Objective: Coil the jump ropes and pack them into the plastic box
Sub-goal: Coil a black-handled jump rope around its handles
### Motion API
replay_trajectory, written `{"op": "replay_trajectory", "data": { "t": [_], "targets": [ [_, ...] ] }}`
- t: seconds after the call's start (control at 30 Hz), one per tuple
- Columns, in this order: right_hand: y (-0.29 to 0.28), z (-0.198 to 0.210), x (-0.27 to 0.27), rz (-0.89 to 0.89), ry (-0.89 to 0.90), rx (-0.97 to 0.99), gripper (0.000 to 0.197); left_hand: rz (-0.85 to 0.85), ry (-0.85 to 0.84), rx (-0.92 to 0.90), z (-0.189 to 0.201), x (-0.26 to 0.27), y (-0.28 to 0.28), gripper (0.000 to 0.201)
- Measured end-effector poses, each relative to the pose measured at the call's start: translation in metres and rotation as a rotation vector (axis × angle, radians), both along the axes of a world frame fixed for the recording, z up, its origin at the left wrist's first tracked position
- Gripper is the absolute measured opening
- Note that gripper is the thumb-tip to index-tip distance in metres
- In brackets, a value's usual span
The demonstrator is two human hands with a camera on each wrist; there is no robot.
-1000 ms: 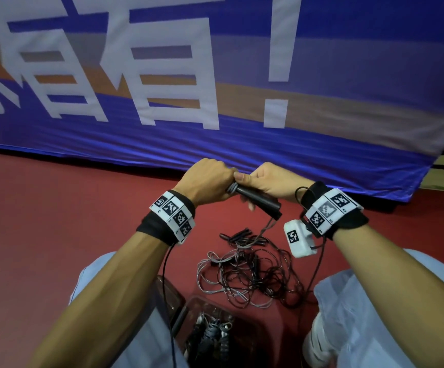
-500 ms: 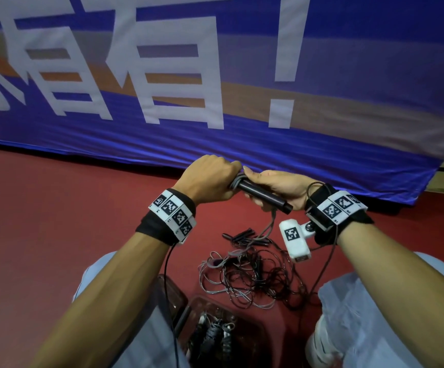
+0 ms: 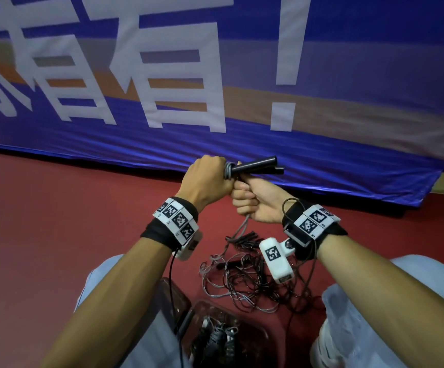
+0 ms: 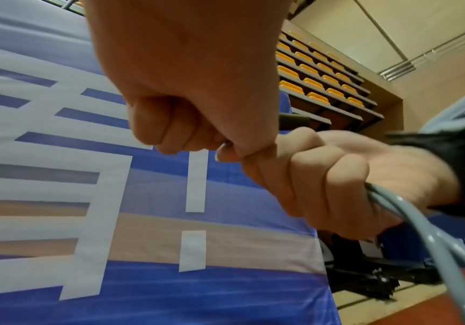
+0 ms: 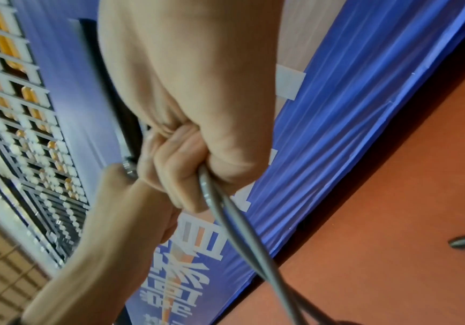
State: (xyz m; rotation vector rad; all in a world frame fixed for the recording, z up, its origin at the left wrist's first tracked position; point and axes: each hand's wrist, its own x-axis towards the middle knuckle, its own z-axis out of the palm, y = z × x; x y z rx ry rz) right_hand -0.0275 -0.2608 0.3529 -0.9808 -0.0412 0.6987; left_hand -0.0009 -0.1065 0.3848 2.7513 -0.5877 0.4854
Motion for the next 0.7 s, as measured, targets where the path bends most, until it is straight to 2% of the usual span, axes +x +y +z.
{"op": "replay_trajectory", "data": {
  "t": [0.13, 0.23, 0.33, 0.43, 0.5, 0.7],
  "targets": [
    [0.011, -0.003, -0.001, -0.154, -0.010, -0.236, 0.057, 0.044, 0.104, -0.001, -0.009, -0.001, -0.004, 0.028],
    [0.010, 0.000, 0.001, -0.238, -0.107, -0.413, 0.051, 0.082, 0.113, -0.044, -0.008, 0.000, -0.010, 0.025],
    [0.012, 0.003, -0.003, -0.303, -0.355, -0.757, 0.044, 0.138, 0.133, -0.084, -0.009, 0.001, -0.015, 0.029],
    [0.011, 0.002, -0.007, -0.311, -0.601, -1.080, 0.047, 0.170, 0.170, -0.094, -0.014, 0.002, -0.019, 0.036],
    [0.005, 0.003, -0.006, -0.297, -0.701, -1.186, 0.046, 0.179, 0.182, -0.100, -0.015, 0.003, -0.021, 0.036],
    [-0.012, 0.005, -0.009, -0.228, -1.033, -1.428, 0.027, 0.168, 0.200, -0.085, -0.018, 0.007, -0.023, 0.028]
  ]
}}
